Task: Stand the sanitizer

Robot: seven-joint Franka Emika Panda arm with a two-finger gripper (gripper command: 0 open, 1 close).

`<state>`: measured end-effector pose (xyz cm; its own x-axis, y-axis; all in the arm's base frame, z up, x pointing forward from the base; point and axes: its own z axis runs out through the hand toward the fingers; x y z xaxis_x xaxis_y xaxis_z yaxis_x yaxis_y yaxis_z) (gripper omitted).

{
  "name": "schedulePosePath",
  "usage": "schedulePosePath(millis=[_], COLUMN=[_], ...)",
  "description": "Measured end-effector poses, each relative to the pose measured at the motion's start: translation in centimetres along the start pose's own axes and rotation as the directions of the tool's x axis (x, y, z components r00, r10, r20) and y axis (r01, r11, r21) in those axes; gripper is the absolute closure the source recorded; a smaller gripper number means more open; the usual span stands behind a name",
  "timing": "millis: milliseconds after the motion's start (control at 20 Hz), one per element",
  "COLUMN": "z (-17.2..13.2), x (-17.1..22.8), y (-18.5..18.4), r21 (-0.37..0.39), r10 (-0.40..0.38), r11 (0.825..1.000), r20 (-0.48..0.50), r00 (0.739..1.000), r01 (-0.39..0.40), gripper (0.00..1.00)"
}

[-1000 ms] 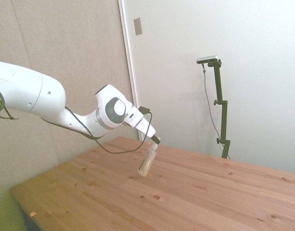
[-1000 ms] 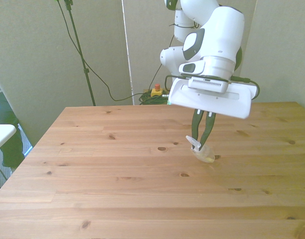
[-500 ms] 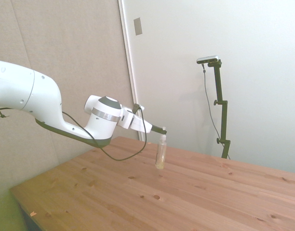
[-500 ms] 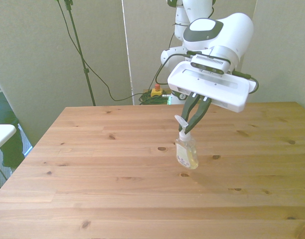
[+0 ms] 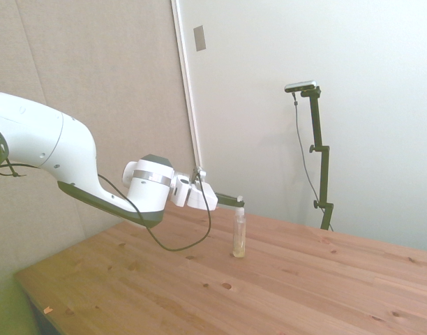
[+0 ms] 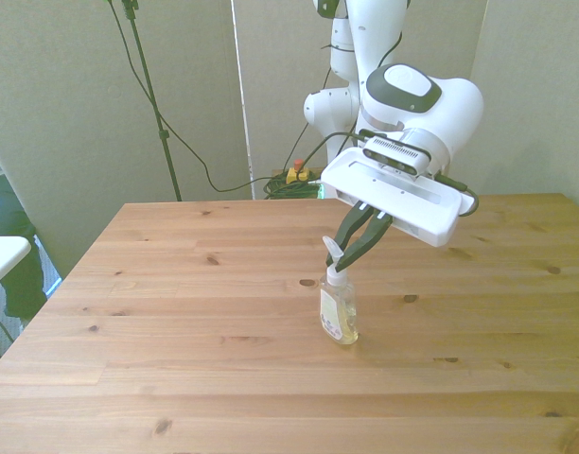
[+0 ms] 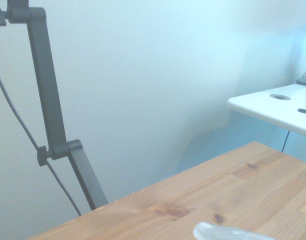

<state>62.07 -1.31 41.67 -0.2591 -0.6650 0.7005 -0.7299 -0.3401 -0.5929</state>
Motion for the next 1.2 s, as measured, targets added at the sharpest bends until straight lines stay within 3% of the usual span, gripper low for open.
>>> schedulePosePath(millis=[50, 1200], z=[0.0, -3.1], x=[-0.2, -3.0], y=[0.2, 1.4], r21=[-0.003, 0.005], r10=[-0.001, -0.034], r11=[1.0, 0.999], r20=[0.003, 0.057], r00=[1.0, 0.998], r01=[0.001, 0.034], gripper=[0.0, 0.0])
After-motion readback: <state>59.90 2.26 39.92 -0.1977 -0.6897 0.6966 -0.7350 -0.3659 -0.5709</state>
